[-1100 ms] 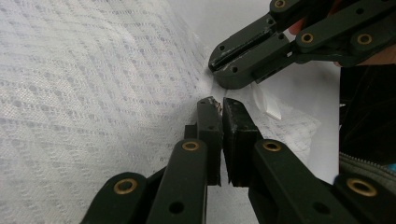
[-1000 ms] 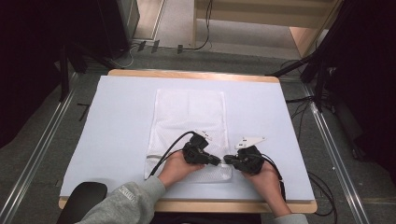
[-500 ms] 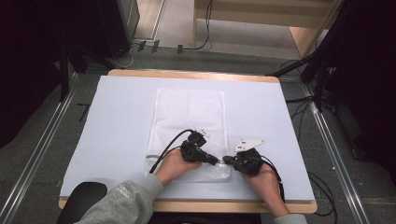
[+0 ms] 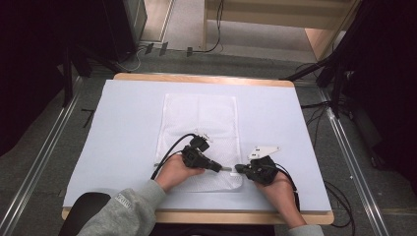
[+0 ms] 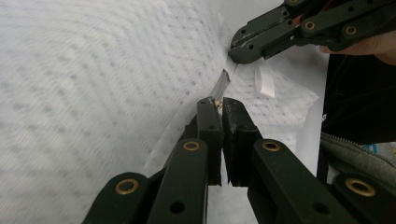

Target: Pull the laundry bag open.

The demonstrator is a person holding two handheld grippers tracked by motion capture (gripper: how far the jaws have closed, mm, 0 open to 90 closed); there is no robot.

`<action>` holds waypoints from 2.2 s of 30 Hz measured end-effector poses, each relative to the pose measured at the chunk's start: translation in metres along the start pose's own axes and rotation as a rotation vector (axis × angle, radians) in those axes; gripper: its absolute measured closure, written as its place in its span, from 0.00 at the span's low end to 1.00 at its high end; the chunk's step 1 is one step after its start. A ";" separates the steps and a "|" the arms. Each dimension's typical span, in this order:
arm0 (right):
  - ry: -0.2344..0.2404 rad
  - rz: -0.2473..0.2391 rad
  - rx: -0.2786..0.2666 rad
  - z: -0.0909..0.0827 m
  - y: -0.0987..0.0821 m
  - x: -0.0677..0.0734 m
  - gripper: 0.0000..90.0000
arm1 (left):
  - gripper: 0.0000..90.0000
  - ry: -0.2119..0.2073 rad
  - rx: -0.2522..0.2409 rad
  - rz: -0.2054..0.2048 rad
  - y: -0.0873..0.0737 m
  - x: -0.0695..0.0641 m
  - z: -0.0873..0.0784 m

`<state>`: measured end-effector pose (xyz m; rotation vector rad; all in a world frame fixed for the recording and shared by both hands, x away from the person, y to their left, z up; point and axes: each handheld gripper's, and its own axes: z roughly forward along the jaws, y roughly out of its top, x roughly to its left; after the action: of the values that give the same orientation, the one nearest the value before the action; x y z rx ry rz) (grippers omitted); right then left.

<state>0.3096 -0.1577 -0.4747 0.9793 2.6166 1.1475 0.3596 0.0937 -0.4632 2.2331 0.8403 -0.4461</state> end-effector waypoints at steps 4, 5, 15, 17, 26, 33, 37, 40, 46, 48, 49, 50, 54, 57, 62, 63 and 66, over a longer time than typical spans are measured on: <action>0.006 0.002 0.002 0.000 0.000 -0.001 1.00 | 0.98 0.008 -0.001 0.000 -0.003 0.002 -0.006; 0.008 0.002 0.003 0.000 0.000 -0.001 1.00 | 0.98 0.012 0.003 -0.002 -0.004 0.002 -0.009; 0.023 0.003 0.009 0.000 0.001 -0.003 1.00 | 0.98 0.016 -0.013 -0.027 -0.014 0.006 -0.026; 0.026 0.001 0.010 0.000 0.002 -0.004 1.00 | 0.98 0.021 -0.014 -0.027 -0.016 0.007 -0.028; 0.045 -0.005 0.015 0.000 0.002 -0.006 1.00 | 0.98 0.024 -0.023 -0.051 -0.024 0.010 -0.038; 0.064 -0.010 0.019 0.001 0.003 -0.009 1.00 | 0.98 0.033 -0.036 -0.065 -0.031 0.012 -0.049; 0.068 -0.013 0.020 0.001 0.003 -0.010 1.00 | 0.98 0.035 -0.032 -0.069 -0.034 0.012 -0.054; 0.070 -0.017 0.023 0.001 0.004 -0.010 1.00 | 0.98 0.034 -0.031 -0.065 -0.035 0.011 -0.058; 0.072 -0.015 0.023 0.001 0.003 -0.010 1.00 | 0.98 0.040 -0.030 -0.069 -0.038 0.013 -0.067; 0.072 -0.014 0.021 0.001 0.003 -0.010 1.00 | 0.98 0.038 -0.028 -0.067 -0.040 0.013 -0.069; 0.072 -0.013 0.021 0.001 0.003 -0.010 1.00 | 0.98 0.039 -0.027 -0.065 -0.040 0.013 -0.070; 0.072 -0.013 0.020 0.001 0.003 -0.010 1.00 | 0.98 0.034 -0.025 -0.064 -0.040 0.012 -0.070; 0.070 -0.011 0.016 0.001 0.003 -0.010 1.00 | 0.98 0.031 -0.013 -0.053 -0.041 0.013 -0.069; 0.068 -0.011 0.013 0.001 0.002 -0.009 1.00 | 0.98 0.027 -0.010 -0.064 -0.041 0.014 -0.069; 0.064 -0.013 0.013 0.000 0.002 -0.009 1.00 | 0.98 0.032 -0.007 -0.079 -0.045 0.019 -0.073; 0.066 -0.010 0.014 0.000 0.002 -0.009 1.00 | 0.98 0.031 -0.008 -0.082 -0.046 0.020 -0.074; 0.067 -0.012 0.014 0.000 0.002 -0.009 1.00 | 0.98 0.038 -0.016 -0.089 -0.049 0.022 -0.080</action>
<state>0.3177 -0.1620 -0.4749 0.9431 2.6815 1.1810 0.3475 0.1873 -0.4432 2.2018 0.9623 -0.4380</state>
